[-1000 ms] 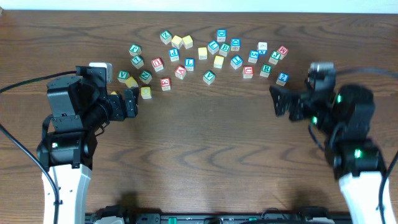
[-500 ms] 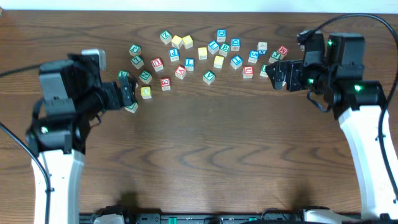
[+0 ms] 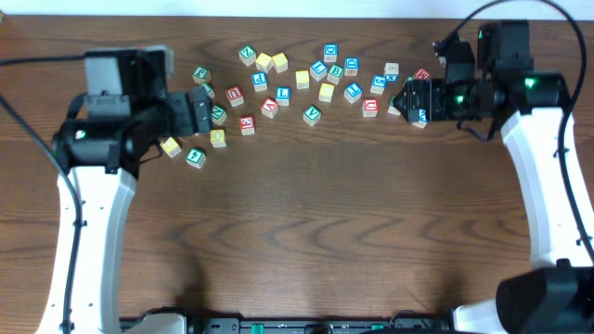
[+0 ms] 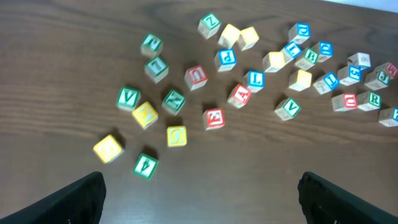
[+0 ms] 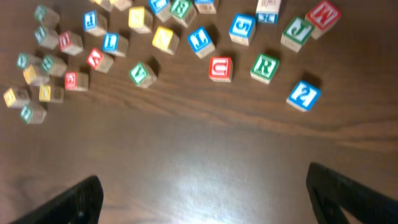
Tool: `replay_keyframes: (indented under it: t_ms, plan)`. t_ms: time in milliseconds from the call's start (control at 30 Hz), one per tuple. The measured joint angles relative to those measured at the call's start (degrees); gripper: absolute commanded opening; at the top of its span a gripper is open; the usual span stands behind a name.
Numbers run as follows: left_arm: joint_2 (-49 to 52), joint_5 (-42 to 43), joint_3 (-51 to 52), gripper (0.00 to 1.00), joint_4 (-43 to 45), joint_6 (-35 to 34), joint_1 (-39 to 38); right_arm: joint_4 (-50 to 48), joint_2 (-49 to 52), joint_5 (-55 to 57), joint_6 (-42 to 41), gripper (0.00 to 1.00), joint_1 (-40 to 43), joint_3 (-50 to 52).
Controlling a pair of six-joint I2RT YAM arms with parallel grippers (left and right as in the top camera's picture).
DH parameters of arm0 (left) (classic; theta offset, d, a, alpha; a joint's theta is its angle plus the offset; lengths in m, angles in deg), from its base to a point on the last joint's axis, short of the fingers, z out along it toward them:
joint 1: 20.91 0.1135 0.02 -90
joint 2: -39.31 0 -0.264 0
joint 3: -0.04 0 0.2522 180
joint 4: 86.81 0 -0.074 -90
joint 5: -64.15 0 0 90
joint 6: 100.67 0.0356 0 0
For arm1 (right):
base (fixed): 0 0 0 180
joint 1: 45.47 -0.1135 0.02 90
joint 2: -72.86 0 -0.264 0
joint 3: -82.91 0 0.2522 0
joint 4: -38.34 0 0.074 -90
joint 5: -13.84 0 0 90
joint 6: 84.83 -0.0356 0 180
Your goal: Spell out CORL
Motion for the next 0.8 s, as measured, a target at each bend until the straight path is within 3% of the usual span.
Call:
replay_keyframes:
  t_ms: [200, 433, 667, 800]
  plan:
    - [6.80, -2.91, -7.78, 0.97, -0.13, -2.95, -3.78, 4.33, 5.73, -0.02, 2.29, 0.99, -0.02, -10.05]
    - [18.51, -6.91, -18.18, 0.97, -0.20, -3.98, -7.65, 2.56, 9.77, -0.02, 3.08, 0.99, -0.02, -10.73]
    - [24.24, -7.61, -19.02, 0.97, 1.75, -4.00, -9.49, 2.23, 10.64, -0.04, 3.10, 0.98, -0.02, -10.73]
    - [24.59, -7.82, -19.02, 0.92, 3.43, -4.26, -9.53, 2.21, 10.64, 0.22, 3.13, 0.98, -0.02, -10.73]
